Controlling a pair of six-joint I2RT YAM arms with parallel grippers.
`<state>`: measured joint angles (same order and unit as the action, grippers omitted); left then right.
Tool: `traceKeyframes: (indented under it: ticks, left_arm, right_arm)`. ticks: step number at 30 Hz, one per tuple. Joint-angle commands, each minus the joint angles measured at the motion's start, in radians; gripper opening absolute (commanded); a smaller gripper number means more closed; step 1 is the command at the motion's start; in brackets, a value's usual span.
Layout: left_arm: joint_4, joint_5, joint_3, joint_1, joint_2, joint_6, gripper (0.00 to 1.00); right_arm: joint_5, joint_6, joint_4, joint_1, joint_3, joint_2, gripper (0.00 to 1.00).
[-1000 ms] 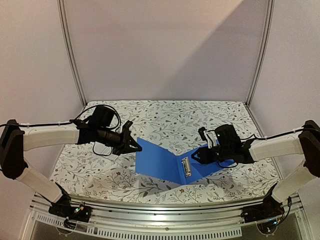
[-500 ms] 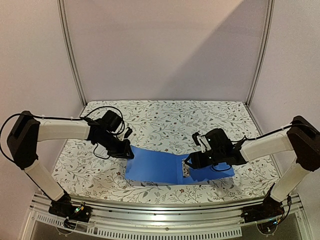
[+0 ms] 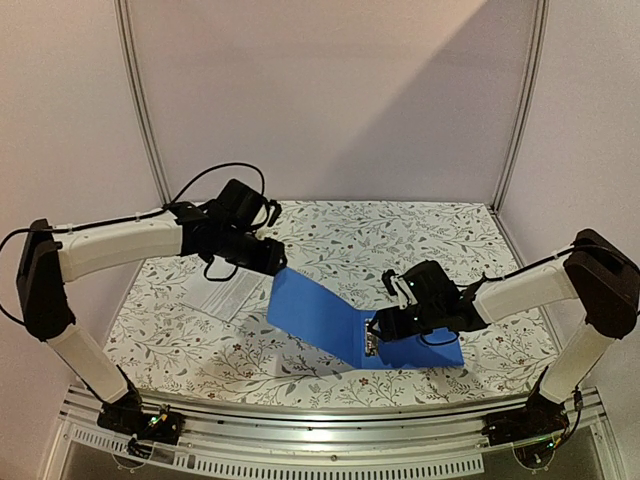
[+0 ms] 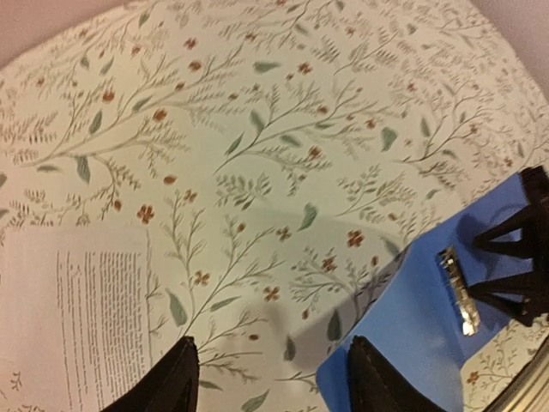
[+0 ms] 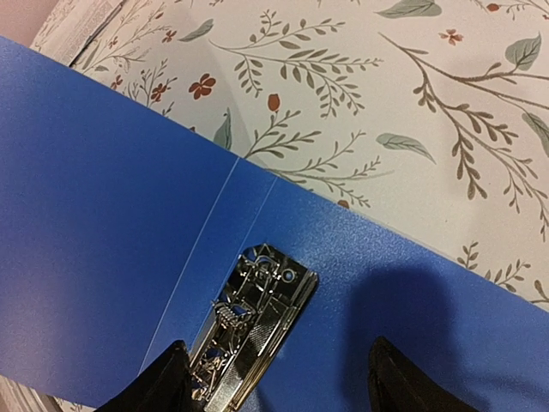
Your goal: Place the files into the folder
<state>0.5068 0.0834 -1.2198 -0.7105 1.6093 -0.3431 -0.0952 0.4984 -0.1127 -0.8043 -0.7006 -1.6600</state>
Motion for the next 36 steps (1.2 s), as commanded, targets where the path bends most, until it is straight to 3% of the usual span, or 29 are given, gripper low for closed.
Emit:
traceKeyframes:
  ticks: [1, 6, 10, 13, 16, 21, 24, 29, 36]
  left_arm:
    - [-0.027, 0.201, -0.136, -0.123, 0.000, 0.039, 0.61]
    - [-0.104, 0.282, -0.252, -0.243, 0.011, 0.129, 0.64]
    - [-0.233, 0.165, -0.264, -0.291, 0.015, 0.157, 0.69]
    - [-0.240, 0.017, -0.318, -0.305, 0.077, 0.139, 0.69]
    - [-0.226, -0.042, -0.388, -0.363, 0.144, 0.158, 0.69]
    - [-0.095, 0.120, -0.551, -0.430, 0.245, 0.158, 0.67]
    - [0.046, 0.249, -0.620, -0.406, 0.323, 0.068, 0.62]
    - [0.133, 0.144, -0.556, -0.355, 0.395, -0.035, 0.47]
    - [0.160, 0.149, -0.388, -0.353, 0.367, -0.083, 0.31]
  right_arm:
    - [0.026, 0.020, 0.043, -0.006, -0.024, -0.034, 0.70]
    - [0.018, 0.026, 0.043, -0.007, -0.023, -0.040, 0.70]
    - [0.009, 0.033, 0.038, -0.007, -0.019, -0.044, 0.70]
    - [0.009, 0.036, 0.035, -0.007, -0.019, -0.046, 0.70]
    - [0.006, 0.037, 0.036, -0.006, -0.019, -0.048, 0.70]
    - [0.005, 0.038, 0.038, -0.007, -0.018, -0.046, 0.70]
    - [-0.003, 0.045, 0.036, -0.007, -0.016, -0.045, 0.70]
    - [-0.014, 0.058, 0.018, -0.006, 0.008, -0.030, 0.70]
    - [-0.012, 0.049, 0.023, -0.007, 0.025, -0.009, 0.69]
